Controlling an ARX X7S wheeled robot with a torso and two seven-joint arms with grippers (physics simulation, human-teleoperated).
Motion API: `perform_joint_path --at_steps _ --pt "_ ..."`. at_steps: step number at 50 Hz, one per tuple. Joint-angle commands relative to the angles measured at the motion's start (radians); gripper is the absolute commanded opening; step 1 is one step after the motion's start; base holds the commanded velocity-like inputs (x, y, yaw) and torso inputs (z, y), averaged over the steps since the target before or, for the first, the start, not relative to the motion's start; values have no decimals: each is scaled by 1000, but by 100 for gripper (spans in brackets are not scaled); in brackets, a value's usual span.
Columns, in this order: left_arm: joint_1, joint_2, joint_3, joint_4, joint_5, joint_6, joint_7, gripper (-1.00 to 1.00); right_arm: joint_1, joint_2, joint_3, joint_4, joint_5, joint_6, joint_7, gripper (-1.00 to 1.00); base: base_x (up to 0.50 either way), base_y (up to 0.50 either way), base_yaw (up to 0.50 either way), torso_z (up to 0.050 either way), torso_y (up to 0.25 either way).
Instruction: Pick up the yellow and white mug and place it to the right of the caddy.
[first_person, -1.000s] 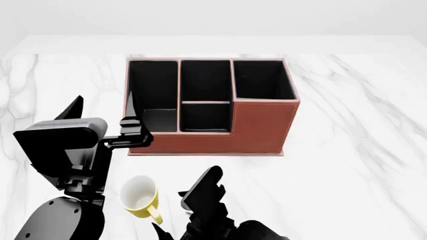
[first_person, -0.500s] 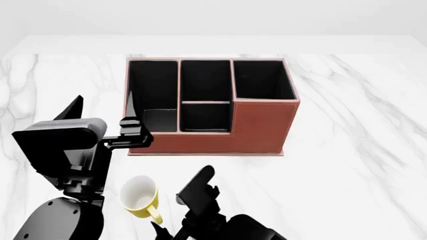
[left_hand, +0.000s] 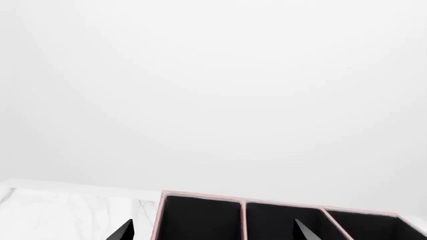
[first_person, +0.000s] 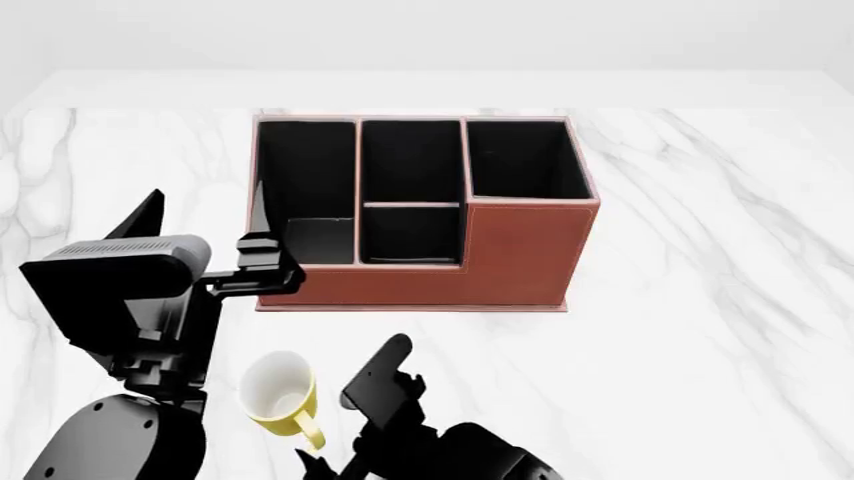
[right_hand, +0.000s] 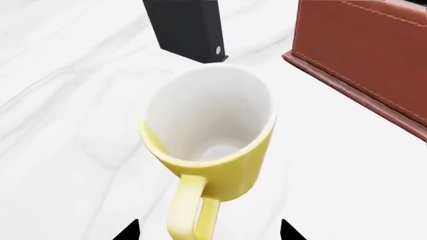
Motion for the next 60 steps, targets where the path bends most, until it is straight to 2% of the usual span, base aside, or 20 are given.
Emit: perform_joint_path --at_steps 1,19,31,32,47,60 --pt "-2 -3 3 -5 -3 4 -1 100 38 -27 -31 116 17 -45 -13 100 0 0 0 0 0" --pt "-10 -9 -2 -5 -20 -1 -7 100 146 -42 -238 284 220 -140 39 100 0 0 0 0 0" --pt "-6 -13 1 -3 -23 1 -10 100 189 -43 -323 355 325 -186 68 100 0 0 0 0 0" --pt "-6 -13 3 -5 -22 2 -10 100 193 -42 -331 358 334 -188 73 -100 0 0 0 0 0" --pt "-3 -16 12 -8 -19 12 -12 100 182 25 -345 193 370 -144 177 -100 0 0 0 0 0" --pt "0 -20 20 -4 -18 16 -16 100 145 151 -330 -129 384 -54 377 -100 0 0 0 0 0"
